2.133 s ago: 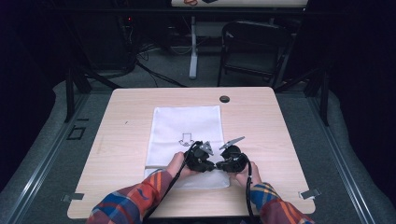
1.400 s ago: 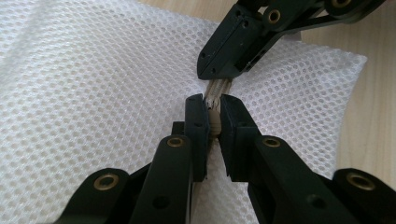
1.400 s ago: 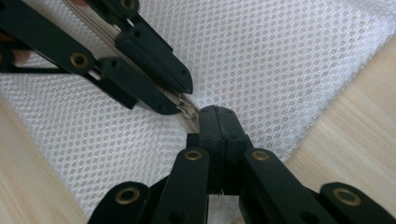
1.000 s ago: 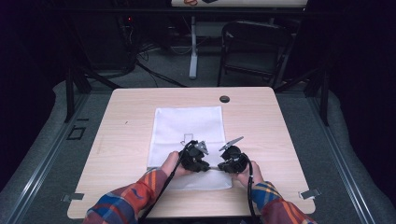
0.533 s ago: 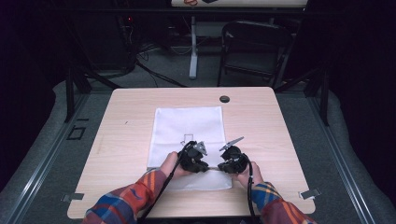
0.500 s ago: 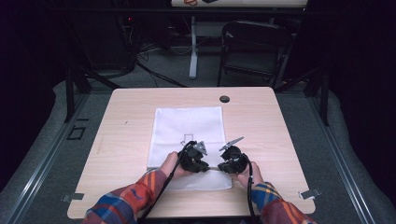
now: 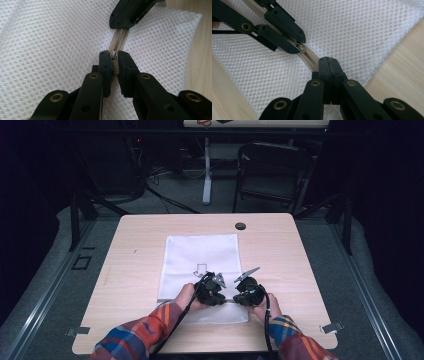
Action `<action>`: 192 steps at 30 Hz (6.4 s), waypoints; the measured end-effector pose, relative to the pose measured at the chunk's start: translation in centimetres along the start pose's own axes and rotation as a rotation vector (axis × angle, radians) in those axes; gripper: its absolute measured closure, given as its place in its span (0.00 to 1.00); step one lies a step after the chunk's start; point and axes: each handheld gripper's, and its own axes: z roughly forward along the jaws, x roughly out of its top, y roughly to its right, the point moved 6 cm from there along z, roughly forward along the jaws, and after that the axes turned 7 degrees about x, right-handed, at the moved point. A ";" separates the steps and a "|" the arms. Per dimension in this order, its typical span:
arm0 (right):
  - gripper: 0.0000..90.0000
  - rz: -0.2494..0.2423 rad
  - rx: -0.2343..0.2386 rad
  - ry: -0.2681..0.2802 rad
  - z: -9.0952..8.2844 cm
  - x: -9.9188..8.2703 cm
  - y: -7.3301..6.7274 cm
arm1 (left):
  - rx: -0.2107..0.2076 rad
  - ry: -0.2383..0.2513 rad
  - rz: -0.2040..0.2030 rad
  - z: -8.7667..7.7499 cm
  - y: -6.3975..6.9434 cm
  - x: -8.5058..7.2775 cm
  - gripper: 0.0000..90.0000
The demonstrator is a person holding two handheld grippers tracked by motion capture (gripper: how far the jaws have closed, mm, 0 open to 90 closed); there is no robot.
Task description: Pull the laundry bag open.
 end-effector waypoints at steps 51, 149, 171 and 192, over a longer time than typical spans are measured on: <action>1.00 0.006 0.033 0.014 0.0 -0.2 -0.1 | 0.022 0.011 0.008 0.2 0.6 0.1 0.91; 1.00 -0.059 -0.031 -0.010 -0.1 0.1 0.6 | 0.156 -0.110 -0.222 -8.2 -3.9 -11.0 0.91; 1.00 -0.039 -0.021 0.000 0.1 0.4 0.8 | 0.205 -0.117 -0.304 -10.2 -4.6 -13.7 0.91; 1.00 -0.041 -0.027 -0.010 0.0 0.4 0.9 | 0.261 -0.164 -0.385 -11.7 -5.7 -16.4 0.91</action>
